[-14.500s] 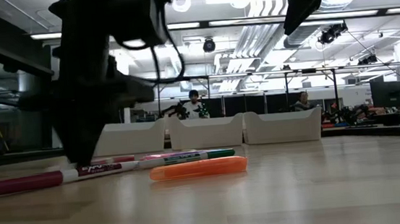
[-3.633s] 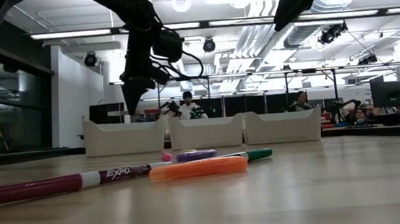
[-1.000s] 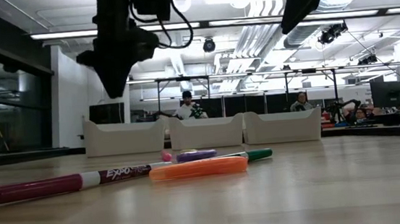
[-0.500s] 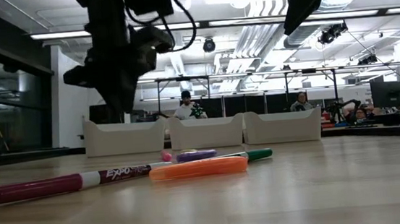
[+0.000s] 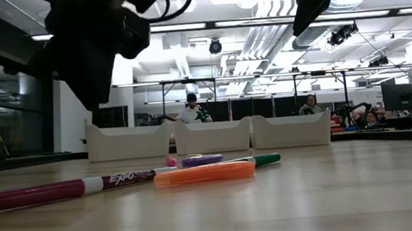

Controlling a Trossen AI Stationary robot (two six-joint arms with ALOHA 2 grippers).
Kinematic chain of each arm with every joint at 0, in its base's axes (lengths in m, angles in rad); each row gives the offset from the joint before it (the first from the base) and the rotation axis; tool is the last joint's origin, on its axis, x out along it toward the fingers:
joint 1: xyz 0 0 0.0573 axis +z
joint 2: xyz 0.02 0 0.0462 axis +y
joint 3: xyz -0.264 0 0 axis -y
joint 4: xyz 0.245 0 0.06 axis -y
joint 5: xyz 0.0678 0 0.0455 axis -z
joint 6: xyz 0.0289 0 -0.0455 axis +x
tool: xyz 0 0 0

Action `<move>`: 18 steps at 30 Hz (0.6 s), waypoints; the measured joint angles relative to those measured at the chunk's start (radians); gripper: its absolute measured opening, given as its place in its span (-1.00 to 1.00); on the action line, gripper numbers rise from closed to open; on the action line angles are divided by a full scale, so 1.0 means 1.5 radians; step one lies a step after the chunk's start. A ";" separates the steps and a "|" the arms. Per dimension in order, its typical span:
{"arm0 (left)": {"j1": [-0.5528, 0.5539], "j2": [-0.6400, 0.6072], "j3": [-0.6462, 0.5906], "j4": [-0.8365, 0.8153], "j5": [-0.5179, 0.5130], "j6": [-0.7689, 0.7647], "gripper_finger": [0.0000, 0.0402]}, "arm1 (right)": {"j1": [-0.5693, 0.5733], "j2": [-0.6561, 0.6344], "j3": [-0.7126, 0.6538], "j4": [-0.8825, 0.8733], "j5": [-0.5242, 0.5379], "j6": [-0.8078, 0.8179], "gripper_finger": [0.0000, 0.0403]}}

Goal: Pick & Place Markers
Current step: Put the pink marker pen into the left white bin

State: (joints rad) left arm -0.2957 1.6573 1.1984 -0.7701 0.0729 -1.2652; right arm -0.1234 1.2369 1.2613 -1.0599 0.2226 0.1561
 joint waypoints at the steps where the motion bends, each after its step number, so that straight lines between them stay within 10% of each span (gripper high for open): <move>1: -0.006 0.006 0.000 0.012 -0.001 -0.001 -0.62 | 0.000 0.000 0.000 0.000 0.000 0.000 0.04; 18: -0.058 0.180 0.141 -0.032 -0.028 0.032 -0.62 | 0.000 0.000 0.000 -0.001 -0.022 0.010 0.04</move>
State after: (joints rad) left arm -0.3824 1.9277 1.4101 -0.8185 0.0315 -1.2167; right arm -0.1234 1.2369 1.2610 -1.0618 0.1894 0.1704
